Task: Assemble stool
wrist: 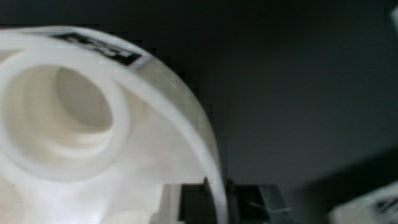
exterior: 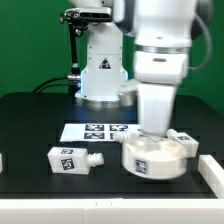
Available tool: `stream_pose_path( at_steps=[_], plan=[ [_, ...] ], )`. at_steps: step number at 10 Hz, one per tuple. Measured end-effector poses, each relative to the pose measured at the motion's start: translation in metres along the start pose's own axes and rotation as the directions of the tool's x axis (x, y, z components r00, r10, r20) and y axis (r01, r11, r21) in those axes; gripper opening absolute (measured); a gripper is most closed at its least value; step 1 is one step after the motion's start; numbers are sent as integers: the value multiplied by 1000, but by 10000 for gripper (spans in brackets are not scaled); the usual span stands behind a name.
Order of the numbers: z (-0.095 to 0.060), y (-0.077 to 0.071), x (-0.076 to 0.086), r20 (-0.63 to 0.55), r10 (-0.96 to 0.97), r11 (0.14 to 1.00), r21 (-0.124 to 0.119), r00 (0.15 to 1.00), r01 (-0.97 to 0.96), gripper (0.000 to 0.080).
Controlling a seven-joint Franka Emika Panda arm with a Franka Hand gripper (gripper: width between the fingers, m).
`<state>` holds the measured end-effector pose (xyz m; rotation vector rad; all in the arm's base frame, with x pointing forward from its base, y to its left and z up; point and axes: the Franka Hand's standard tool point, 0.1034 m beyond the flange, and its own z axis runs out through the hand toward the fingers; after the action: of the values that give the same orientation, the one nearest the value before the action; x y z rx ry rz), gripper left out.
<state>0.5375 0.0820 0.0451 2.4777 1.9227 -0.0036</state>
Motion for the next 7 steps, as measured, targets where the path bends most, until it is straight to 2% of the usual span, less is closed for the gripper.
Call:
stream_pose_path(
  at_steps=[1,5,7],
  plan=[
    [5,7,9,-7,-8,1000,-3,1000,8,25],
    [8,6,5,-3,-2,1000,3,1000,2,25],
    [17,11,9,-12,-28,1000,-6,1000,28,25]
  ],
)
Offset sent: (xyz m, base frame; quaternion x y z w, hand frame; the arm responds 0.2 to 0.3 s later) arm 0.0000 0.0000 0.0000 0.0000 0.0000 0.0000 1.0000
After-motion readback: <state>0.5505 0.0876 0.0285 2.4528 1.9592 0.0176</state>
